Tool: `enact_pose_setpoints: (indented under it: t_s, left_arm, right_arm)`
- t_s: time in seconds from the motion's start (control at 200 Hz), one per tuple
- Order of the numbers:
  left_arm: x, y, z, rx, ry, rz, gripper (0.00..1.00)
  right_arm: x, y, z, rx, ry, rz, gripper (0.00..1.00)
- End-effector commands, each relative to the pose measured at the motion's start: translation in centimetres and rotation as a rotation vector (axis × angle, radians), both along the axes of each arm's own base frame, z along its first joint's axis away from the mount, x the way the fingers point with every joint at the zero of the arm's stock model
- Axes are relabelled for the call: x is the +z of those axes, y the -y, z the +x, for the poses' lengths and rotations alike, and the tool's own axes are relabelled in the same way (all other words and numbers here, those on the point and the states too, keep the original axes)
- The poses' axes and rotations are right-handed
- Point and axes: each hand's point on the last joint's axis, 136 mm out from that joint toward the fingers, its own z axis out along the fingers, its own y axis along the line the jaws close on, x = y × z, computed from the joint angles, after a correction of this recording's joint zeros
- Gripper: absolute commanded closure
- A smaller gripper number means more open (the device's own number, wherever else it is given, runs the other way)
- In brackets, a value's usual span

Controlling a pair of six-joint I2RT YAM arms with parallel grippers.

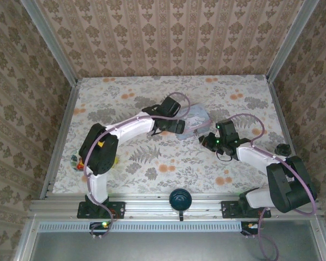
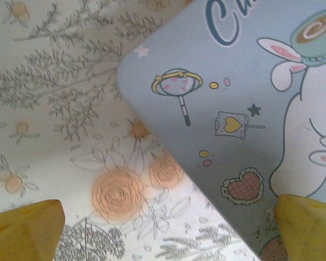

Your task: Unlock the padlock with the key

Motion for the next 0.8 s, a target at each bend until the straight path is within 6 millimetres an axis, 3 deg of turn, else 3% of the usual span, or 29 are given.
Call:
enact_pose_setpoints:
  t_s: [0.0,0.055,0.295,0.565,0.795]
  left_arm:
    - [-0.3,-0.5,-2.0,0.036,-0.053,-0.022,0.0]
    - [0.0,-0.4,-2.2,0.044,-0.051,-0.043,0.0]
    - [0.5,-0.2,-2.2,0.061,-0.049,-0.076,0.0]
    - [1.2,0.3,-1.7,0.085,-0.029,-0.115,0.0]
    - [2.0,0.8,-0.6,0.099,-0.007,-0.128,0.0]
  right_arm:
    - [-0.1,0.4,-0.7,0.042,-0.034,-0.044,1.0]
    - [-0.4,0.5,-1.0,0.048,-0.045,-0.059,1.0]
    - [-0.4,1.1,-1.2,0.057,-0.043,-0.102,0.74]
    - [0.6,2.0,-1.1,0.063,-0.014,-0.173,0.69]
    - [0.8,1.6,-0.6,0.081,-0.001,-0.278,0.52]
